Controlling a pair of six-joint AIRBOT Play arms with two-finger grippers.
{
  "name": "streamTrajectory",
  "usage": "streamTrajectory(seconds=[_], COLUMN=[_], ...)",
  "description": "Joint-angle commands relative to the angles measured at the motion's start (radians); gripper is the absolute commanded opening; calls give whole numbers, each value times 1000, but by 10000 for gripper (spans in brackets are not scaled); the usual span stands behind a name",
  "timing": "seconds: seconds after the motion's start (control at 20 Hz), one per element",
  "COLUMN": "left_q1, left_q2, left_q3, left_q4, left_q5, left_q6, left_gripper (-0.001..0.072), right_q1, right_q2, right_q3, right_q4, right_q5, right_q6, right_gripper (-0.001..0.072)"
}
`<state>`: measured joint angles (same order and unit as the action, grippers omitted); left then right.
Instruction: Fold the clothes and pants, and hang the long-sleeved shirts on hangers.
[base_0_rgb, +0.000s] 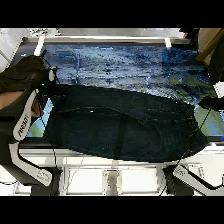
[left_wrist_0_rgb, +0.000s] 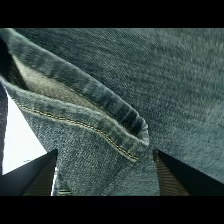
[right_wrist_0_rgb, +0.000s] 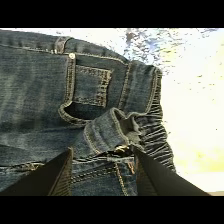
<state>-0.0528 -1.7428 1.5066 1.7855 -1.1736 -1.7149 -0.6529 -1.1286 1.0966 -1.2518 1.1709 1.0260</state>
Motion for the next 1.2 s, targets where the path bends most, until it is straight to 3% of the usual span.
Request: streamTrajectory(seconds=[0.0,0.3,0.35,0.4,0.45,0.5,0.85,1.15], left_q1=[-39,-6,-6,-6,-6,-6,110,239], left_q2=[-24,-48,-55,-62,-66,-65,70,194], left_q3=[11,11,11,11,11,11,6,-185], left_q4=[81,91,91,90,90,93,99,62], left_q5=[-43,-44,-44,-44,-44,-44,-173,-216], left_q6=[24,13,13,13,14,16,-93,-130], left_gripper=[612,582,544,406,67,15,16,17], right_q1=[-8,-8,-8,-8,-8,-8,-8,-8], right_q2=[-1,-1,-1,0,0,0,0,0], right_q3=[1,1,1,1,1,1,1,1], right_q4=[-2,-1,-1,-1,-1,-1,-35,-31], right_q5=[6,6,6,6,6,6,9,16], right_q6=[2,2,2,2,2,2,2,2], right_gripper=[414,414,414,413,414,413,414,413])
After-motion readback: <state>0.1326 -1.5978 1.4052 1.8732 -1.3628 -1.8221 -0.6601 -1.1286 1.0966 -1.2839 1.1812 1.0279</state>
